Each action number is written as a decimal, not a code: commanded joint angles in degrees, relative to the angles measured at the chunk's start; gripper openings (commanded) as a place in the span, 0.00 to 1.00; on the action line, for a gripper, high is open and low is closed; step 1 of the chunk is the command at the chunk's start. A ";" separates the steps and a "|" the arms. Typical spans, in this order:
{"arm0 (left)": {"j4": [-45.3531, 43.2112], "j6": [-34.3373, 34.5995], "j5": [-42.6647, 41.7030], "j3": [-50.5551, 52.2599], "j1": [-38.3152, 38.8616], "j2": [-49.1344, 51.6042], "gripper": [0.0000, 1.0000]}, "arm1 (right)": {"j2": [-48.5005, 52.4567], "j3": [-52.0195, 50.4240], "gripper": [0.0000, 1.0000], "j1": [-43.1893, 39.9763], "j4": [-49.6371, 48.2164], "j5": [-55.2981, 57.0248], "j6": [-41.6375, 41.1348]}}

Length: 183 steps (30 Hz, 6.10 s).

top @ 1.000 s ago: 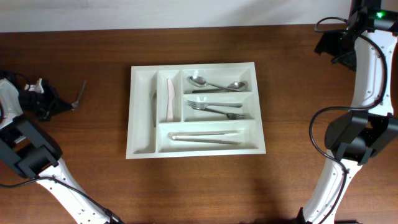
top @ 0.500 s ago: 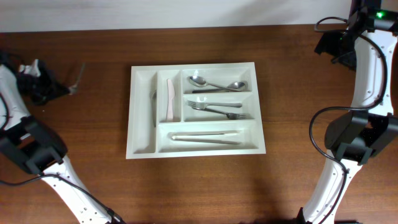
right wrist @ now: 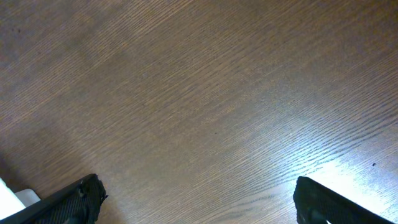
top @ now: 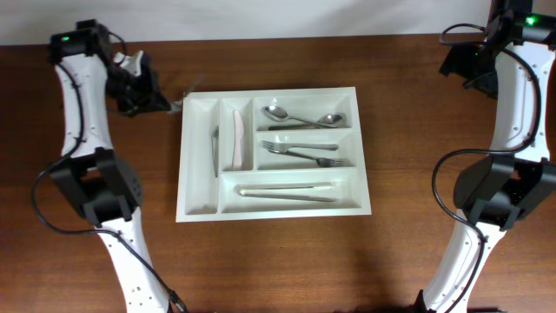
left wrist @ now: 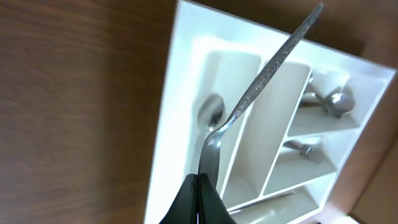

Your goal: Pack container

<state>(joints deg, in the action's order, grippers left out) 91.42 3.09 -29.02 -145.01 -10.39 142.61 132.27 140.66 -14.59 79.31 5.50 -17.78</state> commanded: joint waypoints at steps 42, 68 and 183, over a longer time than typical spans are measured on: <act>1.38 6.73 21.55 0.76 13.00 -1.95 0.42 | -1.46 0.00 0.99 0.31 -0.02 0.13 -0.33; -13.05 10.36 27.43 -4.83 -5.27 -5.60 0.87 | -1.46 0.00 0.99 0.31 -0.02 0.13 -0.33; -83.67 -6.21 28.39 143.03 7.08 -142.31 0.99 | -1.46 0.00 0.99 0.31 -0.02 0.13 -0.33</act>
<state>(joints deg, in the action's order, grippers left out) 8.10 -2.22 -0.62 -2.55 -3.03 0.89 132.27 140.66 -14.59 79.31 5.50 -17.82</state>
